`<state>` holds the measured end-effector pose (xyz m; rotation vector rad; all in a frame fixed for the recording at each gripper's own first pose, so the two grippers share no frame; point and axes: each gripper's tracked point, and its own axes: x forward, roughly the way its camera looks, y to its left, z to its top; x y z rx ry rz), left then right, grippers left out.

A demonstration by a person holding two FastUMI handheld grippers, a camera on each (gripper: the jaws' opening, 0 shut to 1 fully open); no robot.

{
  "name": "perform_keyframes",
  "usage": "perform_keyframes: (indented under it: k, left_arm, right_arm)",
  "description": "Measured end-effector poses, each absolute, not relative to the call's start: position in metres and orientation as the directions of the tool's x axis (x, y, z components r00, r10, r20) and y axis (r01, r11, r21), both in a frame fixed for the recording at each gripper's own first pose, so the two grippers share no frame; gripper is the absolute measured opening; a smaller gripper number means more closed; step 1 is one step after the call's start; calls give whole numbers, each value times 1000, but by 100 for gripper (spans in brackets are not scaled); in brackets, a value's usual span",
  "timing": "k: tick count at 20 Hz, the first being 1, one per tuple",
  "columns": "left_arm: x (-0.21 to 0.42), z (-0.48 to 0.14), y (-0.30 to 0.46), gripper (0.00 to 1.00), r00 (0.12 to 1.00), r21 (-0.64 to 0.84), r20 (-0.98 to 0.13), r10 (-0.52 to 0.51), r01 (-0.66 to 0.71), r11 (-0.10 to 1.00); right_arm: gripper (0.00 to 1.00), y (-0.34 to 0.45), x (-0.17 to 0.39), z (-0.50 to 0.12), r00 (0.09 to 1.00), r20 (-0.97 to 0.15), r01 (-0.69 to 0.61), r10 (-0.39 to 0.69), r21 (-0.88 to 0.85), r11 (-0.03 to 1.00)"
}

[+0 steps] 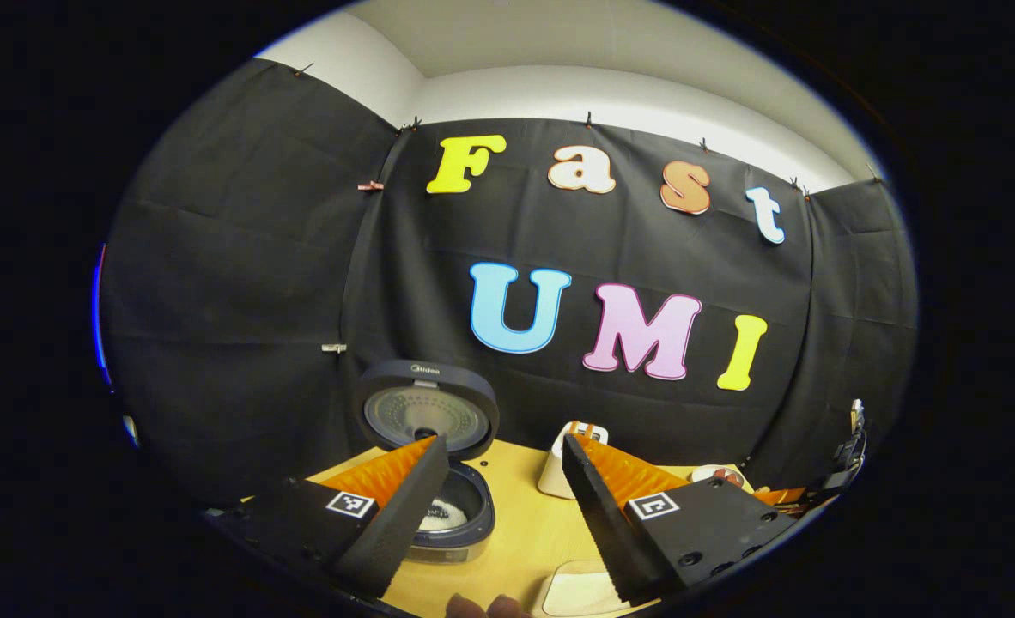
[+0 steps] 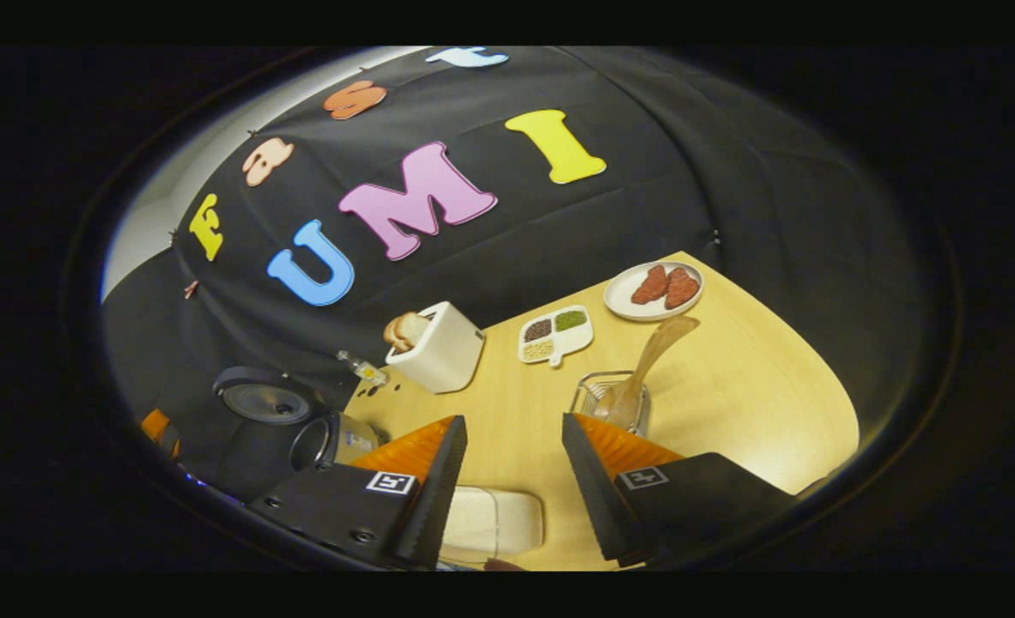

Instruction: Close the left gripper, press the button to open the rice cooker; take a wooden spoon from the chopstick holder with the right hand, scoop a spoonful of rice and pour it into the rice cooker, then put the wooden spoon back into the chopstick holder.

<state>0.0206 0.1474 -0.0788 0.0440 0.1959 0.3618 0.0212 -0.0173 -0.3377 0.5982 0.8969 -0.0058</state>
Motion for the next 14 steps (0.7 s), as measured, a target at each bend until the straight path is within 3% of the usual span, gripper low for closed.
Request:
perform_keyframes:
  k: [10,14]
  left_arm:
    - [106,-68,248,92,921,89,-154,358,-348,933]
    - [145,-55,273,92,929,163,-111,352,-333,929]
  right_arm:
    - [71,51,-14,-282,654,-721,214,227,465,859]
    - [71,66,-29,-269,659,-726,229,196,442,867]
